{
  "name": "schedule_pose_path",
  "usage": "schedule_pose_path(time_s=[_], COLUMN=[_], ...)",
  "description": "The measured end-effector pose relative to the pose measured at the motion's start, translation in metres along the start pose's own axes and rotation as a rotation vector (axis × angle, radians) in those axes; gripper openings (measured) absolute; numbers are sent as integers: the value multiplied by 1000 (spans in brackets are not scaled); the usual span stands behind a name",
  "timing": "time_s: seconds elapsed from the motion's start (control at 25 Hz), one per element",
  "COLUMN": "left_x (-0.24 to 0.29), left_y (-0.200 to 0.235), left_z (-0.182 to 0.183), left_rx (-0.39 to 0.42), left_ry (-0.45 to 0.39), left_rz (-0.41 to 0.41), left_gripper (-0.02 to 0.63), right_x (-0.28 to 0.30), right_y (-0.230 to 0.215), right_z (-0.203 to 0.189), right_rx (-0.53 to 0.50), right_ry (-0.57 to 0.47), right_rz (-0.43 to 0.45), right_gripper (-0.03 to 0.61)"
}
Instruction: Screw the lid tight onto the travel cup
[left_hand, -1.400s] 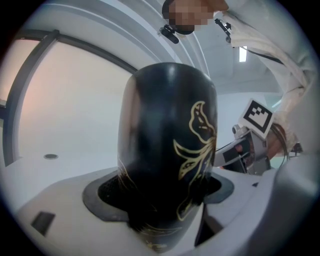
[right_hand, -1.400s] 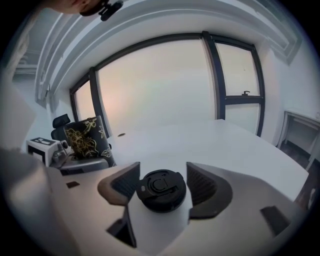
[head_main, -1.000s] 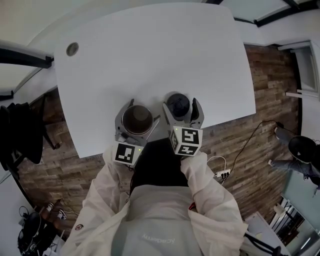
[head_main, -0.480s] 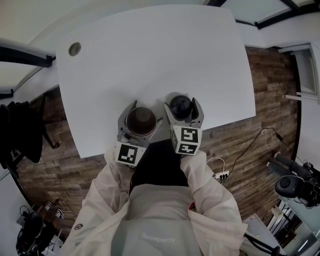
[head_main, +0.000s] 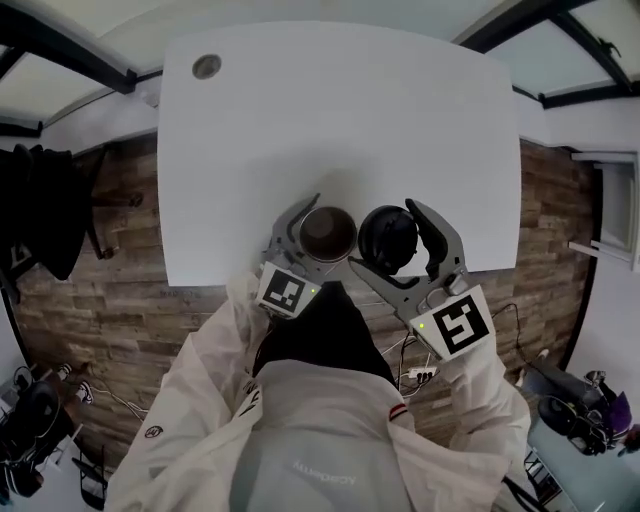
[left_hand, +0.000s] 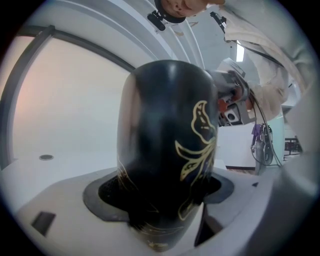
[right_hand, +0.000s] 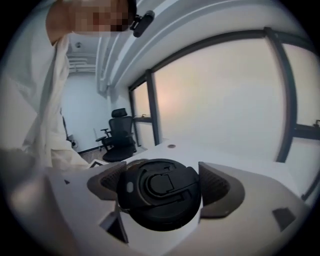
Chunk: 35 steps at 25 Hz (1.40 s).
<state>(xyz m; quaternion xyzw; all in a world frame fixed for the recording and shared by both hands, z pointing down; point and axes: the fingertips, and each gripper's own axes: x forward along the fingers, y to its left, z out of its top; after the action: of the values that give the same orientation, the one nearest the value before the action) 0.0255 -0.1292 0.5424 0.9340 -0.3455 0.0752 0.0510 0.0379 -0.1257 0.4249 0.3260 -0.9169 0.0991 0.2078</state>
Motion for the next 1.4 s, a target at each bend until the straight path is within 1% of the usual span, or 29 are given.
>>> schedule_pose_path(time_s=[0.08,0.12,0.24,0.36,0.52,0.64,0.76,0.96,1.04,1.08,1.16,1.24,1.4], left_x=[-2,-3,-6,-7,-7,-11,-12,-11,-11,-12,-11,-10,-8], left_y=[1,1,3,1,2,5,8,8,4,4,5,5,6], left_z=[1,0,-1,-1,-3,-4,-6,-7,-8,-8,-7,-6,-5], left_rx=[6,10,15,19,1,13,28,26,7,4,22,34,23], left_ry=[-11,-16,-36,-47,-74,-70,-57,-54,-51,-42,-36,-37,-40], left_rz=[-13,-19,-28,-37,-63,-94,-130,-172,-178,-177,-168,-156,-110], left_gripper=[414,414,414,414,414,413,413,413,413,413,413,413,411], right_x=[15,23,45,59,68,72,77,80,79,78,78,79,80], right_y=[24,34,57,72,81,85,88,88,89,88,84,77,62], right_z=[19,23,17,11,9,5,-3,-5,-3,-4,-5,-5,0], right_rx=[-70,-100,-179,-245,-337,-403,-434,-428,-396,-369,-305,-235,-112], right_ry=[-26,-15,79,127,155,172,189,188,168,161,156,142,88], right_rz=[104,142,226,284,340,378,433,528,513,487,404,287,9], right_gripper=[448,448,448,448,448,448,448,448,448,448,448,448,448])
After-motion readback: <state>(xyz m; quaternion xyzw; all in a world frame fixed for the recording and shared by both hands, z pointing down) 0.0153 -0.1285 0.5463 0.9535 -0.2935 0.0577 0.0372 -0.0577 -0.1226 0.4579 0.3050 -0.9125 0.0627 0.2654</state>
